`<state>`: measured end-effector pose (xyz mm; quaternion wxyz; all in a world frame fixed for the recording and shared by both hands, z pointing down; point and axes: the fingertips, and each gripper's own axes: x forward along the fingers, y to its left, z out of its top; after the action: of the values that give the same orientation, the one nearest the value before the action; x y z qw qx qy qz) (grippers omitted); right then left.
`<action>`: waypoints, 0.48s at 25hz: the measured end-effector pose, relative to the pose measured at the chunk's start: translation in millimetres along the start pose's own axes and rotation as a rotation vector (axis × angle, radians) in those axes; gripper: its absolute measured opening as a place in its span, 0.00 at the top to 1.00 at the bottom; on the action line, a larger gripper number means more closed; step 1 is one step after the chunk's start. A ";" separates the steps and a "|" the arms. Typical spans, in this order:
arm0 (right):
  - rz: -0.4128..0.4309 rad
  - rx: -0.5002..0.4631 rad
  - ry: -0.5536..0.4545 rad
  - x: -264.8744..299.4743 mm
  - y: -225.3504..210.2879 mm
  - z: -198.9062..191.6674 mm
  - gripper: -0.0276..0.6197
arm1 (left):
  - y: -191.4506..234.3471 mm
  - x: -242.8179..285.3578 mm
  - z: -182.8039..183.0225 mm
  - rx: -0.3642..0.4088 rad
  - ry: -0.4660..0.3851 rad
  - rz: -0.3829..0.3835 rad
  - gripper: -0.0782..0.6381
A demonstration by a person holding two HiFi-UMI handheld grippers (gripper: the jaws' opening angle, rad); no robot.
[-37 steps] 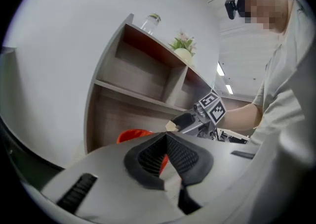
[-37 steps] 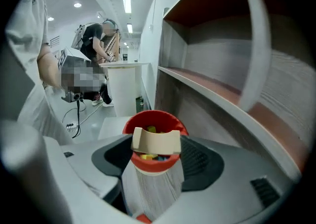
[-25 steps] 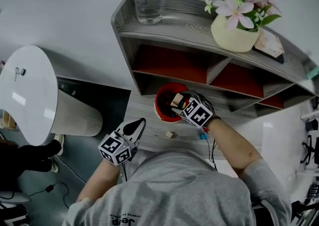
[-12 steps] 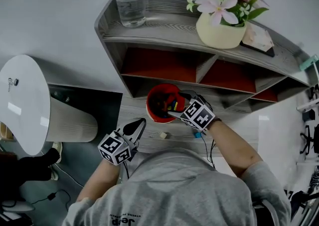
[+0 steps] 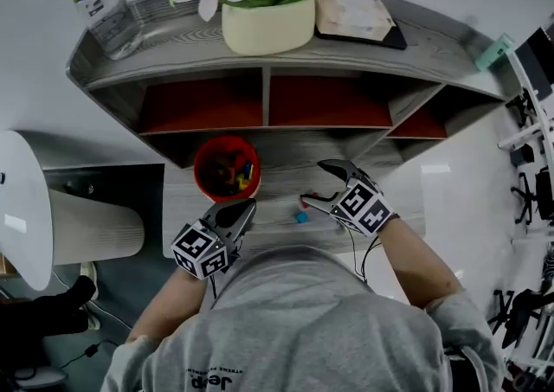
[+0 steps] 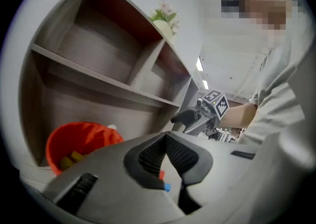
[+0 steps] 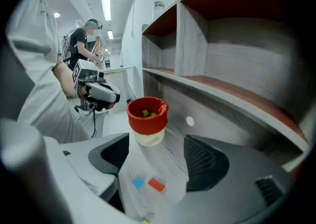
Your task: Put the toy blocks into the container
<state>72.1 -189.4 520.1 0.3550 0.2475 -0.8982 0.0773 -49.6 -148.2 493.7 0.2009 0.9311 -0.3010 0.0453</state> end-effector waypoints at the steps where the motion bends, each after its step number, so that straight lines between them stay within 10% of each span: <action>1: -0.002 0.011 0.010 -10.8 -2.9 -19.3 0.39 | -11.4 16.4 -4.1 -0.001 0.013 -0.018 0.88; 12: 0.156 0.025 0.166 -26.6 24.0 -225.1 0.47 | -120.2 164.7 -100.6 -0.049 0.229 -0.093 0.88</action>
<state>211.7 -87.5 668.6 0.4178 0.1741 -0.8813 0.1359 157.8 -108.5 577.9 0.2587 0.9276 -0.2338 0.1343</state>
